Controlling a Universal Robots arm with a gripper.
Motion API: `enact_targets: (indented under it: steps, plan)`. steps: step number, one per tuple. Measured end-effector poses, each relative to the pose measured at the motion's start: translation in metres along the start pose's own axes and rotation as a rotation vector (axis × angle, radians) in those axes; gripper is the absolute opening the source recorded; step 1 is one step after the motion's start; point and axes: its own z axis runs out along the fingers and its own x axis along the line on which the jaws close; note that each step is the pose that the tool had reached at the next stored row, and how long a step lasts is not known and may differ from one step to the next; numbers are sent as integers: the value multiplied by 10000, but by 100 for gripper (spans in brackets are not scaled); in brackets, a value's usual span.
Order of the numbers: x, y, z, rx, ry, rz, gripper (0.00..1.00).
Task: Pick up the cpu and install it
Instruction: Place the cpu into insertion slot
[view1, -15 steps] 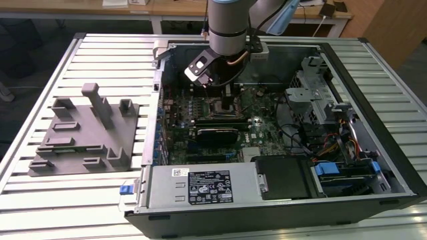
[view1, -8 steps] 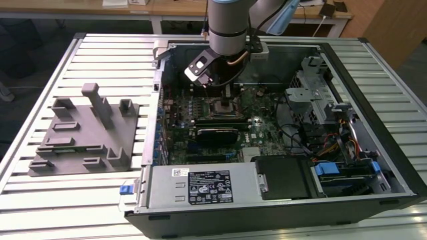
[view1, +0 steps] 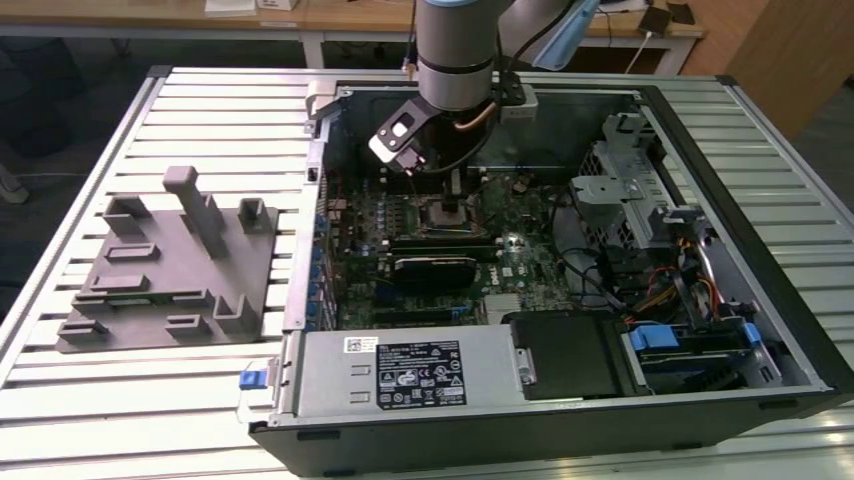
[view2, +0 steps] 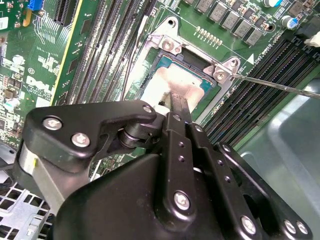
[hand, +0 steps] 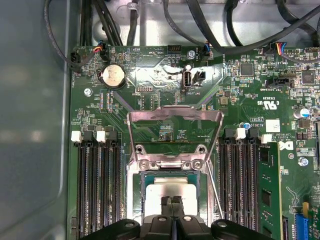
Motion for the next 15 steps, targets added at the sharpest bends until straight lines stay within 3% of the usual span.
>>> enact_targets:
  steps: [15]
  plan:
    - [-1, -10, 99, 6, -9, -1, 11]
